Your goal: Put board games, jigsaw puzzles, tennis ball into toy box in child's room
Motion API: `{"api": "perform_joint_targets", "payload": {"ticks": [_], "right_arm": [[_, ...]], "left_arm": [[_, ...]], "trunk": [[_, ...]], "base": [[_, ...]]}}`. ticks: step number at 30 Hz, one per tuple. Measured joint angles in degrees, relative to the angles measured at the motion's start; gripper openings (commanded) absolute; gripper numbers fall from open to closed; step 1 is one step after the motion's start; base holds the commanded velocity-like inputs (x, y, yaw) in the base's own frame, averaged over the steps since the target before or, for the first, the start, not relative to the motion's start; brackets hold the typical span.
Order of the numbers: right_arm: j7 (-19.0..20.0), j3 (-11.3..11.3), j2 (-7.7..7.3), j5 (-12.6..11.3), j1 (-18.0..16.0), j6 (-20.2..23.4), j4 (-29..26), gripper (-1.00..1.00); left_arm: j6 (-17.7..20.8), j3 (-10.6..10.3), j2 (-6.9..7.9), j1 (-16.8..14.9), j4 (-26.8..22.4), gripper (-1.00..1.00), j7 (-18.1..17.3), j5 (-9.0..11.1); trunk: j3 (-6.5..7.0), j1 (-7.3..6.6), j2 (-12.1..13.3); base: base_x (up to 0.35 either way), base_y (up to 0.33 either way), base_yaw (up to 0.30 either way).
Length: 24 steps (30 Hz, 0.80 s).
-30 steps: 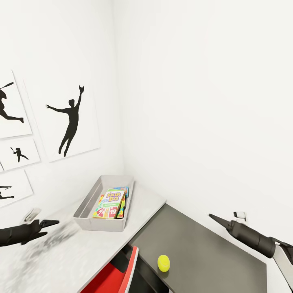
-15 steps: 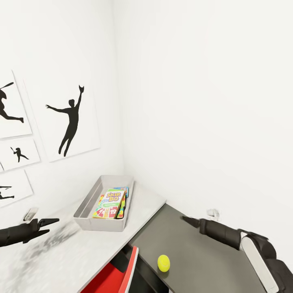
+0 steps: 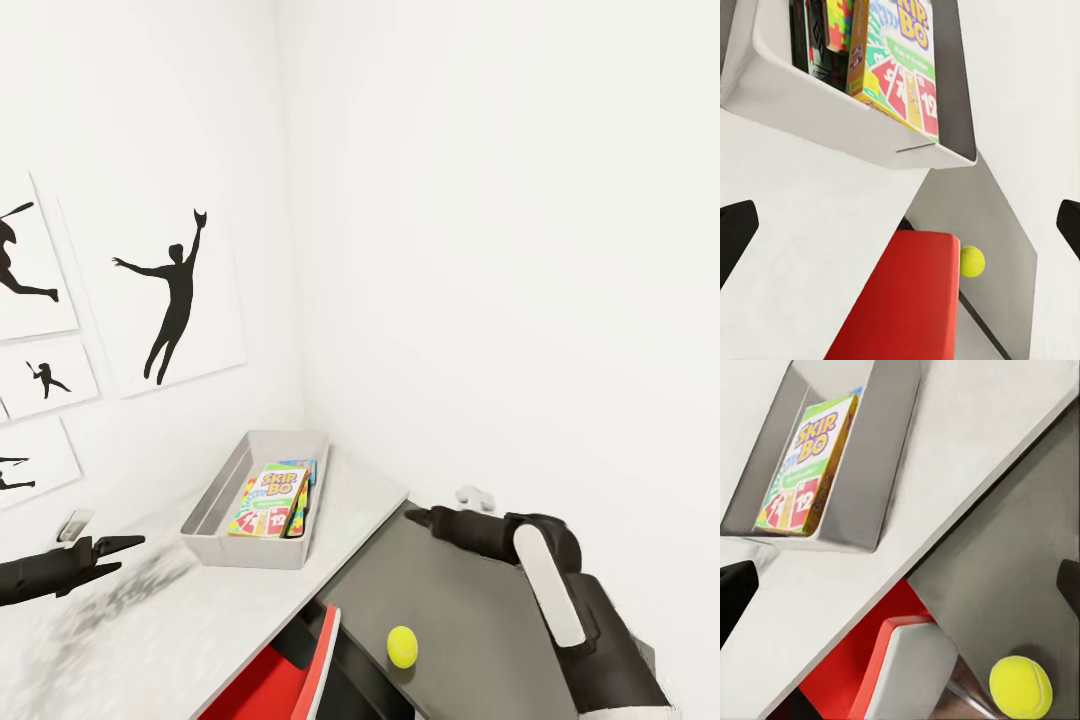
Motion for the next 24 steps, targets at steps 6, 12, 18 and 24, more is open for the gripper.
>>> {"api": "perform_joint_targets", "payload": {"ticks": [6, 12, 18, 24], "right_arm": [[-10.1, 5.4, 1.70, 0.6, -7.4, 0.4, 6.5, 1.00], [-15.6, 7.8, 3.48, 0.5, -14.2, 0.4, 17.9, 1.00], [-18.1, 8.3, 4.99, 0.8, -18.2, 0.5, 26.8, 1.00], [-20.3, 8.7, 5.43, 0.9, -19.2, 0.5, 29.8, 1.00]], "left_arm": [[0.0, 0.0, -0.02, 0.0, 0.1, 1.00, 0.0, 0.0], [-0.1, 0.0, 0.15, 0.0, 0.2, 1.00, 0.0, 0.0], [-0.1, 0.0, 0.26, 0.0, 0.2, 1.00, 0.0, 0.0], [-0.1, 0.0, 0.49, 0.0, 0.2, 1.00, 0.0, 0.0]], "trunk": [[0.00, 0.00, 0.0], [0.00, 0.00, 0.0], [0.00, 0.00, 0.0], [0.00, 0.00, 0.0]], "base": [[0.000, 0.000, 0.000], [0.000, 0.000, 0.000], [0.000, 0.000, 0.000], [0.000, 0.000, 0.000]]}}
